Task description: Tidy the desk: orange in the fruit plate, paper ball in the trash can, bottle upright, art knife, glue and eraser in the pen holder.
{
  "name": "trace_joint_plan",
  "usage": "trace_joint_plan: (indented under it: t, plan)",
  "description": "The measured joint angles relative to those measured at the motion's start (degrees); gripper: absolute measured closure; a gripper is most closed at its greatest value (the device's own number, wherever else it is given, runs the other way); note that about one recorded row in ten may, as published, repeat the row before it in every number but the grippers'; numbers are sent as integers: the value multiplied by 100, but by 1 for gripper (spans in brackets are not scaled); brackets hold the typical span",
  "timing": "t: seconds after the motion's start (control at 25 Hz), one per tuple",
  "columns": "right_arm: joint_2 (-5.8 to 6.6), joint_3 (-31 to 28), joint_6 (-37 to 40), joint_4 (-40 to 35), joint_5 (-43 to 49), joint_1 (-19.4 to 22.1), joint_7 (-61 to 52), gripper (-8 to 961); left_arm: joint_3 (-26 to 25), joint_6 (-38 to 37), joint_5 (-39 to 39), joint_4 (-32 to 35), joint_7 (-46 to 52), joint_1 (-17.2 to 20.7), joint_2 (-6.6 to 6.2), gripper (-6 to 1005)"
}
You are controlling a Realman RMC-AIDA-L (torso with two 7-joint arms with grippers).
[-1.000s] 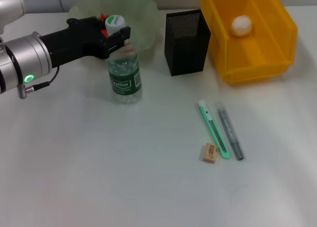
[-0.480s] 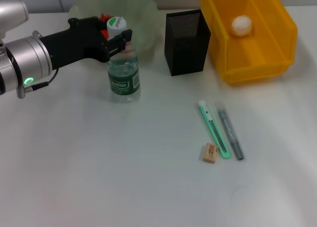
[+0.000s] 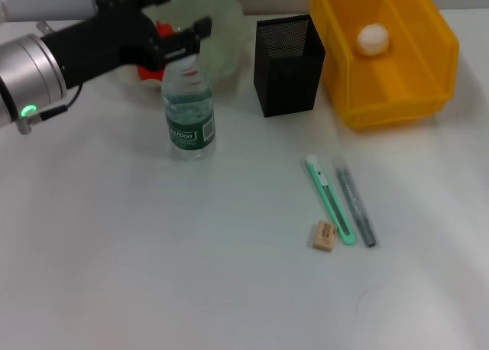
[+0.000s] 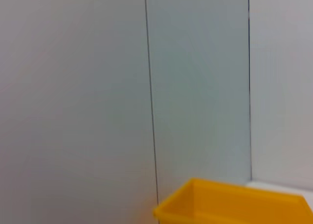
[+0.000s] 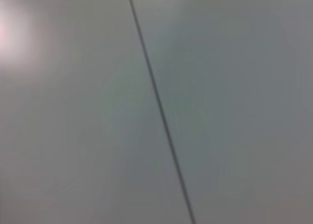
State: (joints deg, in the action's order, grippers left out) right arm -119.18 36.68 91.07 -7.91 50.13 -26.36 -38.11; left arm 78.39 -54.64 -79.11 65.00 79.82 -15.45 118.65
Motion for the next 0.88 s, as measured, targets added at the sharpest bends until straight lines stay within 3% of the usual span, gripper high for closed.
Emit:
trace_joint_plan:
  t: [0.16,0.2,0.28,0.32,0.4,0.44,0.48,0.52,0.56,0.64,0.68,0.72,0.76,0.84,0.88]
  plan:
    - [7,13,-112,-854,1249,1,-1128,288,-53,-89,409,3,-312,-55,-1,225]
    - [7,12,-183,-1204,1673,-16,-1607,288,-65,-94,485,4,-395,-79,-2,222]
    - [1,151,-293,-2461,3226,-187,-3723,288,-133,-80,580,20,-500,-140,-4,216]
    - [1,151,-293,-2461,3226,-187,-3723,288,-133,-80,580,20,-500,-140,-4,217]
    - [-4,479,-183,-3179,3746,-253,-4903,287,-263,-61,597,21,-534,-193,-7,219]
    - [-17,702,-158,-3566,3945,-263,-5482,287,-611,-125,585,-8,-547,-272,-16,220]
    - [-17,702,-158,-3566,3945,-263,-5482,287,-611,-125,585,-8,-547,-272,-16,221]
    - [-36,1191,-176,-4384,4301,-234,-6651,287,-848,-195,581,12,-548,-294,-25,222]
    - [-36,1191,-176,-4384,4301,-234,-6651,288,-920,-220,582,27,-548,-295,-29,222]
    - [-62,1923,-285,-5560,4899,-133,-8325,291,-1275,-330,574,53,-580,-291,-31,222]
    - [-62,1923,-285,-5560,4899,-133,-8325,293,-1275,-330,574,53,-580,-291,-31,222]
    - [-71,2359,-510,-6207,5487,-79,-9371,294,-1421,-348,555,21,-603,-292,-34,222]
    - [-71,2359,-510,-6207,5487,-79,-9371,300,-1444,-350,549,13,-607,-293,-37,222]
    - [-68,2706,-660,-6634,6419,-199,-10849,313,-1743,-352,391,-69,-621,-309,-65,222]
    - [-68,2706,-660,-6634,6419,-199,-10849,319,-1743,-352,391,-69,-621,-309,-65,222]
